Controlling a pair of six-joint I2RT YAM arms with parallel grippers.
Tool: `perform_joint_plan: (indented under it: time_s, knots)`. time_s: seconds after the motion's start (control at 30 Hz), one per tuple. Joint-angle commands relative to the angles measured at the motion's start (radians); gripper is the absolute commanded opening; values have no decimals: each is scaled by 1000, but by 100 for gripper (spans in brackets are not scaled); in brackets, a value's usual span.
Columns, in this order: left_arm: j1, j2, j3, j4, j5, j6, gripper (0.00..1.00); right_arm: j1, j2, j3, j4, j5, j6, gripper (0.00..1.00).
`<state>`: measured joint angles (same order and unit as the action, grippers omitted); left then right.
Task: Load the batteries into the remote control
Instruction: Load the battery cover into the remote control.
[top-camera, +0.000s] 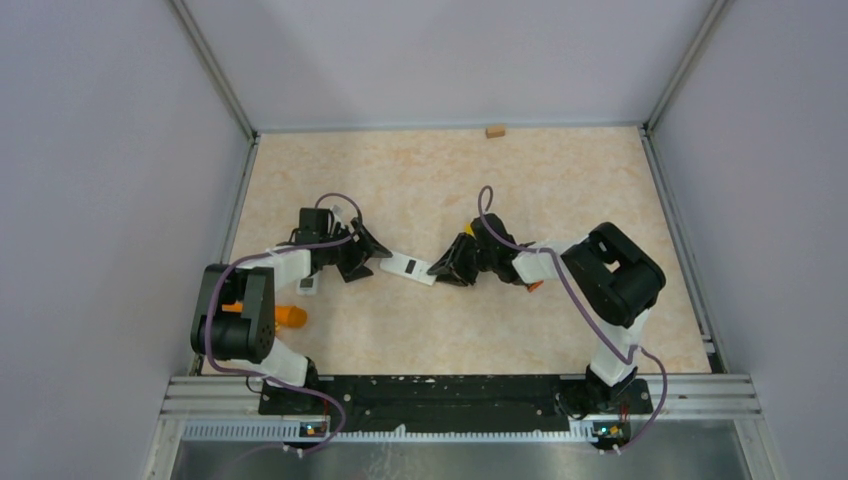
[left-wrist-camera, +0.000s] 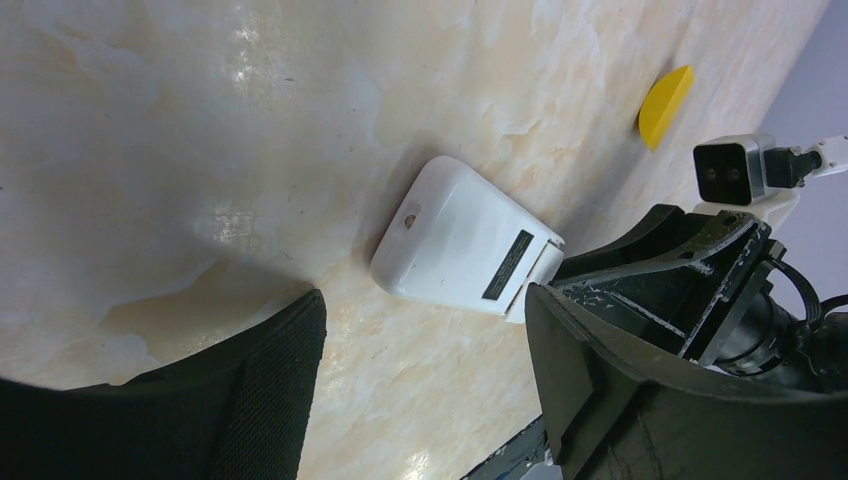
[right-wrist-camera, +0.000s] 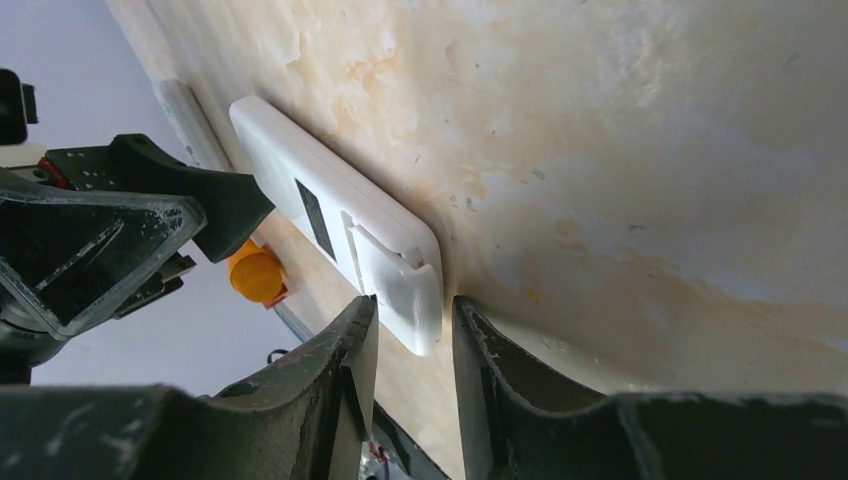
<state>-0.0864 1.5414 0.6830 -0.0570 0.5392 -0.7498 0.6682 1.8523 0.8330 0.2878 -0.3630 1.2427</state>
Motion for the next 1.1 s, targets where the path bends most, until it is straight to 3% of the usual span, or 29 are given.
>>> perform_joint_plan:
  time_s: [0.0,0.17,0.4,0.67,1.07]
  knots:
    - [5,16,19,13,-5,10,76,28,-12,46,-15,28,-34,35]
    - [5,16,18,8,-7,10,77,43,2,47,-18,36,-35,35]
    - [5,21,17,2,-10,8,77,51,-13,3,3,108,-25,19]
    - [6,29,20,2,-14,7,77,79,-33,-36,68,193,-62,8]
    - [5,46,26,-12,-26,15,76,86,-97,-63,99,242,-110,4]
